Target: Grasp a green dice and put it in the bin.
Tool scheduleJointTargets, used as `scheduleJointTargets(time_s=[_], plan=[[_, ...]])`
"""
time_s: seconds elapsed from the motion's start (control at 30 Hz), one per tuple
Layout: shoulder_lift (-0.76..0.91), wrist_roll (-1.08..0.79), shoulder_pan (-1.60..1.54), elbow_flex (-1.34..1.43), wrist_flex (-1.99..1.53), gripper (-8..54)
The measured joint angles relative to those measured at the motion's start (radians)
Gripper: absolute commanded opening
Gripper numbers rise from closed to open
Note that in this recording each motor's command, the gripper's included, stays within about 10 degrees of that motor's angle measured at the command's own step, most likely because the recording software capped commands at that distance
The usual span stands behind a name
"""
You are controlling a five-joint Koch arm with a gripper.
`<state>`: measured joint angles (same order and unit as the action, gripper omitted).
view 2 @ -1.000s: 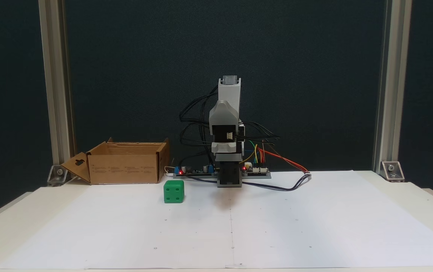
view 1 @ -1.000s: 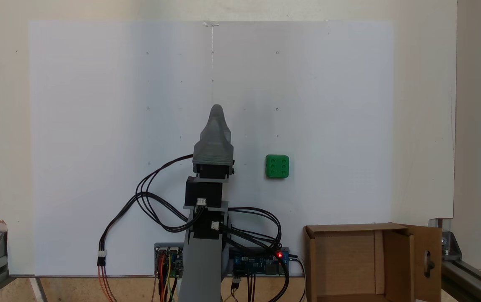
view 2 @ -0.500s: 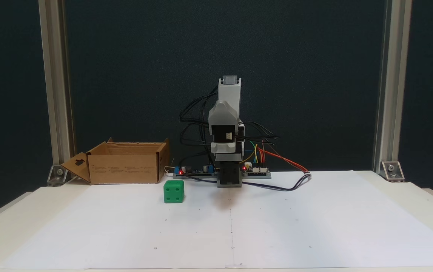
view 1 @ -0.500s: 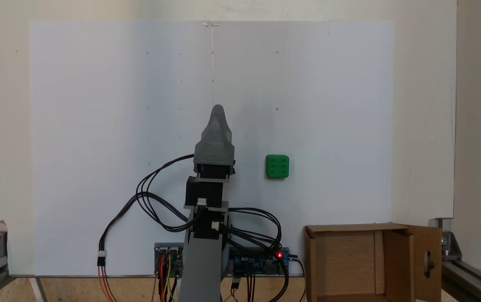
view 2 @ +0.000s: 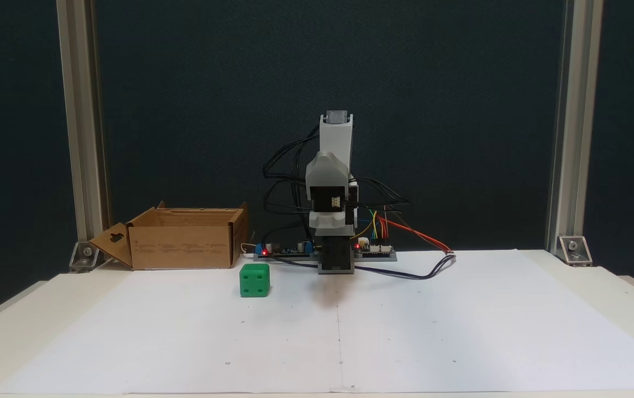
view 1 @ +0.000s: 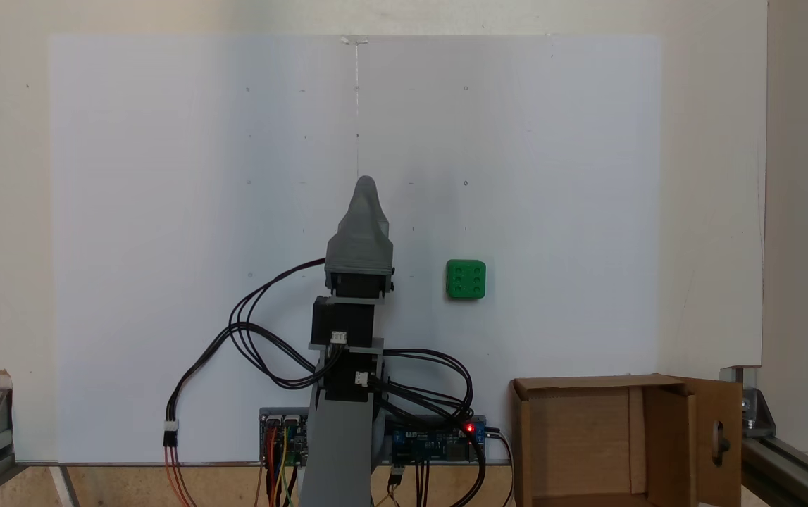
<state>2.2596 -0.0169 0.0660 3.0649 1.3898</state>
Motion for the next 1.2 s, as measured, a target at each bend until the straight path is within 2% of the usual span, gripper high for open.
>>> scheduleJointTargets(time_s=[0.17, 0.33, 0.63, 0.8, 0.9, 1.2], plan=[[0.000, 0.000, -0.003, -0.058, -0.181, 43.2], [0.000, 0.000, -0.014, -0.247, -0.449, 43.3], [0.000, 0.000, -0.032, -0.466, -1.058, 44.0], [0.000, -0.002, -0.031, -0.719, -1.394, 43.9], [0.000, 0.000, -0.021, -0.781, -1.582, 43.9], [0.000, 0.003, 0.118, -1.074, -2.149, 43.8]])
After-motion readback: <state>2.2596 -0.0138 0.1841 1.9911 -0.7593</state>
